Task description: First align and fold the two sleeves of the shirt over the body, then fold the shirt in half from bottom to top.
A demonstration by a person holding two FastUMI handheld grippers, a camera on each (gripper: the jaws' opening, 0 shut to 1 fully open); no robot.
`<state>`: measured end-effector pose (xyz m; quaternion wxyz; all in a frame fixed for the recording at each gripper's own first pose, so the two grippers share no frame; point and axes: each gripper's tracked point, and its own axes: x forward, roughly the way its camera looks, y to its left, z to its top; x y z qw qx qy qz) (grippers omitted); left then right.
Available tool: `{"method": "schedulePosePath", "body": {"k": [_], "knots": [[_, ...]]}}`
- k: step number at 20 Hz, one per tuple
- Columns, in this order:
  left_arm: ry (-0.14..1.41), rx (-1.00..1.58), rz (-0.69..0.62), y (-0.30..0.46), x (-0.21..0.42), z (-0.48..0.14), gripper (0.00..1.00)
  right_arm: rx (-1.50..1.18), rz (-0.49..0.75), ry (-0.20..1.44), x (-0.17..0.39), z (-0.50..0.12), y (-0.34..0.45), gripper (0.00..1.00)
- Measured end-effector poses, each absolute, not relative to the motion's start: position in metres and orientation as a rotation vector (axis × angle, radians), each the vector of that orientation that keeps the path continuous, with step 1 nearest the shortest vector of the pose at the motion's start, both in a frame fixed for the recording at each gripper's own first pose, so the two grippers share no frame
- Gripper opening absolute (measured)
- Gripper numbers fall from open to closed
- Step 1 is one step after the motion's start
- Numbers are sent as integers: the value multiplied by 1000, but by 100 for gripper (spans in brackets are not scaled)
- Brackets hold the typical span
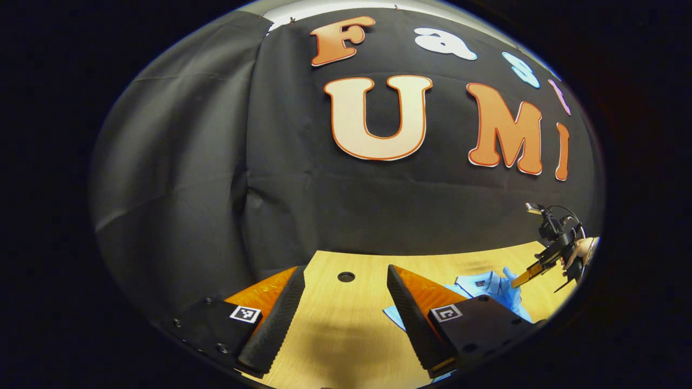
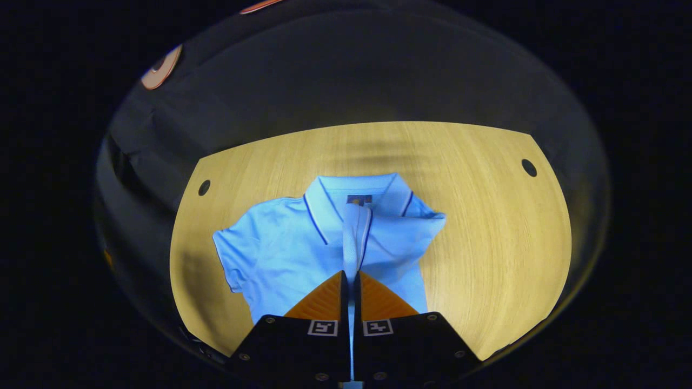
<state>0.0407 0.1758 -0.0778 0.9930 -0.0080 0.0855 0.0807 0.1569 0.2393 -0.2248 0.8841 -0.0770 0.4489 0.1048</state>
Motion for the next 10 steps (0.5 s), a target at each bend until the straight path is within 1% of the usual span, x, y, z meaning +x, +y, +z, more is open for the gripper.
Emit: {"method": "schedulePosePath", "body": {"k": [2,7,8,9,10], "knots": [[179,-33,163,179,39,-81,99,-161,256,960,148,-236,259,3],[191,-42,171,182,38,-85,99,-150,339,990,130,-246,288,13],[191,-42,170,181,38,-85,99,-139,357,987,126,-244,293,18],[192,-41,165,180,38,-83,99,-135,367,978,124,-239,295,30],[193,-40,160,175,39,-83,99,-136,372,964,123,-235,296,35]]}}
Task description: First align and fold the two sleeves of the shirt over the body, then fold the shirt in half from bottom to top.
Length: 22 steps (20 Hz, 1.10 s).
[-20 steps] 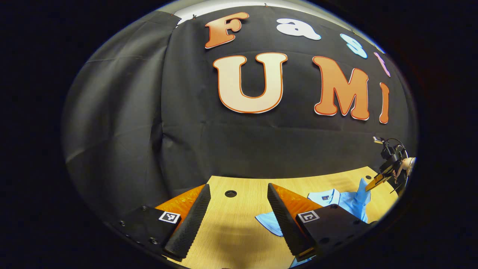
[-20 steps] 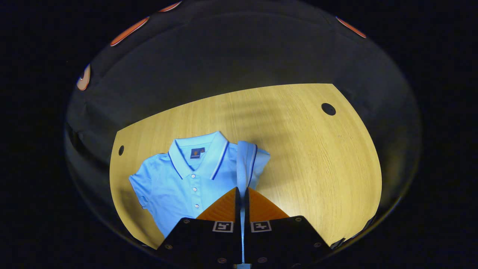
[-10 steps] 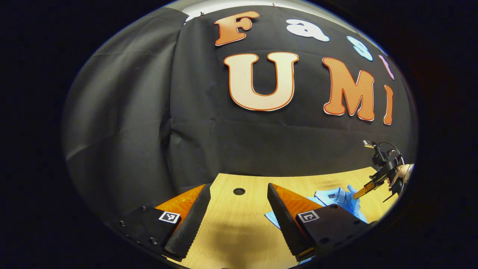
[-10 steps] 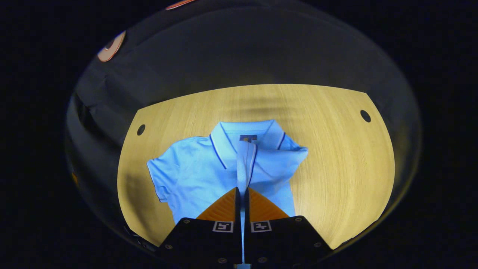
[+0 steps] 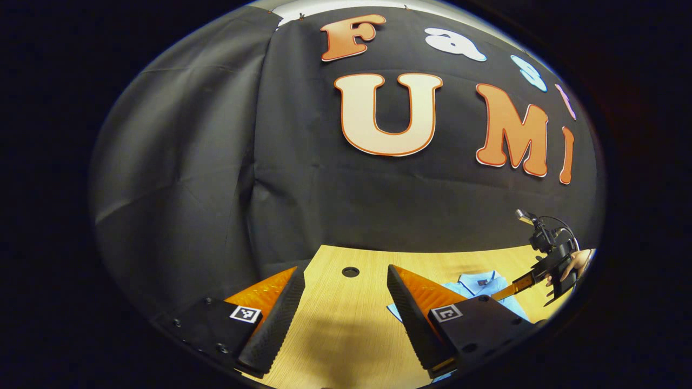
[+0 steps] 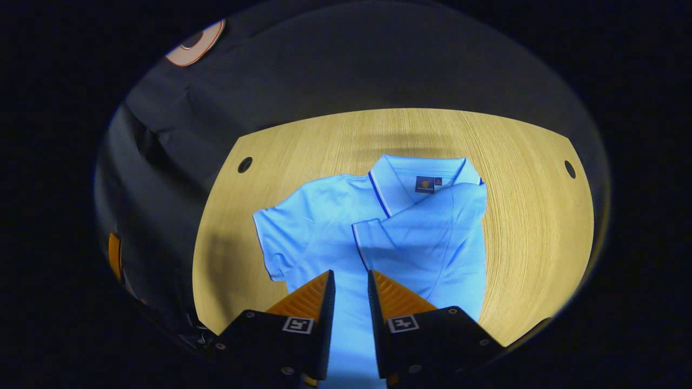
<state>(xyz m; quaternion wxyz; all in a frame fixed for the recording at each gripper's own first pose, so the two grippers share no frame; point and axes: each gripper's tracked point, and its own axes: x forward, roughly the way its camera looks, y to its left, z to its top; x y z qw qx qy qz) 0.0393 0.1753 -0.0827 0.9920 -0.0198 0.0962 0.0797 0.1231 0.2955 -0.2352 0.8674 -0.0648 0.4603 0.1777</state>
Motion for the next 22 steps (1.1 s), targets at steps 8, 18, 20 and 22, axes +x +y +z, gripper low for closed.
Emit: {"method": "schedulePosePath", "body": {"k": [8,18,20,22], "knots": [[259,-65,116,138,59,-96,98,-81,310,752,122,-163,265,99],[656,-198,-15,71,120,-198,99,-80,235,570,111,-105,188,99],[726,-185,-3,69,133,-212,99,-70,232,563,107,-100,175,99],[799,-171,10,66,142,-231,99,-50,232,548,105,-93,166,99]]}}
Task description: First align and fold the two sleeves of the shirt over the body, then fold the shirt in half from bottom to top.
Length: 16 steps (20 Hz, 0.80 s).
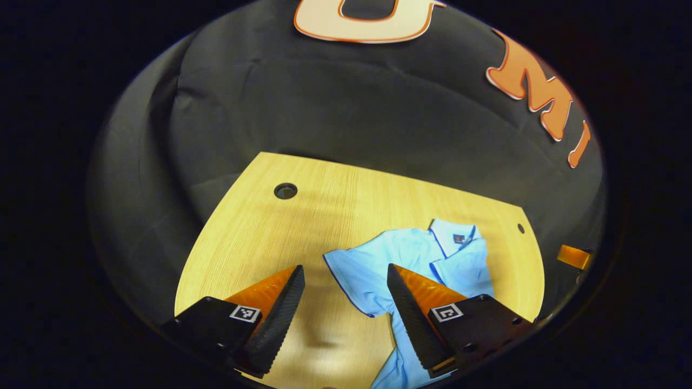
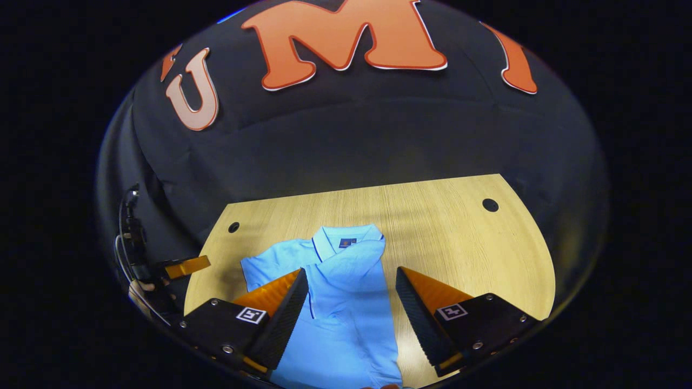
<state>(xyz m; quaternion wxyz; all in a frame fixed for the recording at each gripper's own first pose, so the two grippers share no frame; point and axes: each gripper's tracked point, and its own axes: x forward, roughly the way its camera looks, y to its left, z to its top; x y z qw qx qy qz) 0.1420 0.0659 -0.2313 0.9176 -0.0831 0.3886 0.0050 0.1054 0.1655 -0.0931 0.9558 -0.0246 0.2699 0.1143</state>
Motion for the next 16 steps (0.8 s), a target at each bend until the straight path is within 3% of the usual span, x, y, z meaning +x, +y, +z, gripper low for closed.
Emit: {"method": "schedulePosePath", "body": {"k": [5,16], "knots": [[975,-196,31,54,154,-280,99,-23,231,525,102,-79,145,99],[1169,-222,117,48,158,-353,99,-9,191,575,102,-96,100,99]]}}
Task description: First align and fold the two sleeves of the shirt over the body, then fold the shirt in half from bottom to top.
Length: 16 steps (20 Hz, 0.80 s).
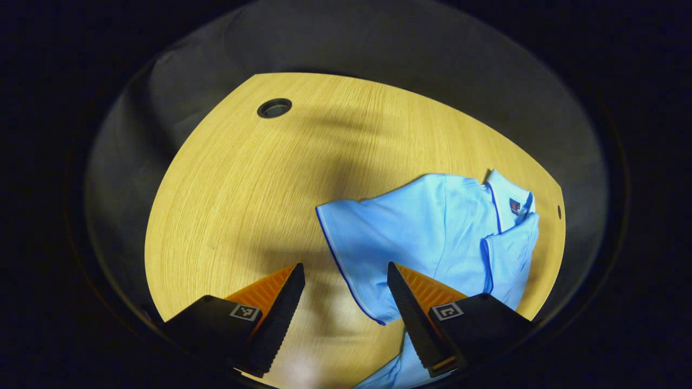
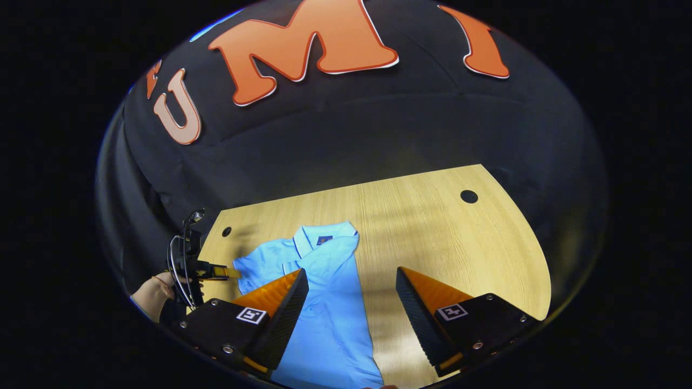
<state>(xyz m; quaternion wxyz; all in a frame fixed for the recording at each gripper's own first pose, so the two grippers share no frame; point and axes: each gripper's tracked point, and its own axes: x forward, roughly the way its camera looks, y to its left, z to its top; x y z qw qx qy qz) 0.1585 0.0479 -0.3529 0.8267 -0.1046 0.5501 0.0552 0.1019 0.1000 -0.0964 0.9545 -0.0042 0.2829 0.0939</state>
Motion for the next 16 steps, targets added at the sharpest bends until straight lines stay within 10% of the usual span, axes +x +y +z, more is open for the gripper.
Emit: {"method": "schedulePosePath", "body": {"k": [4,7,9,11,16], "knots": [[1207,-158,173,54,154,-362,95,5,174,583,105,-100,90,99],[1191,-139,155,46,158,-358,47,17,171,596,105,-108,88,99],[1166,-131,122,41,165,-358,41,11,167,609,104,-113,87,99],[1168,-122,143,39,165,-358,9,2,161,612,102,-116,84,99],[1130,-63,79,33,169,-338,9,-14,153,599,98,-112,79,99]]}}
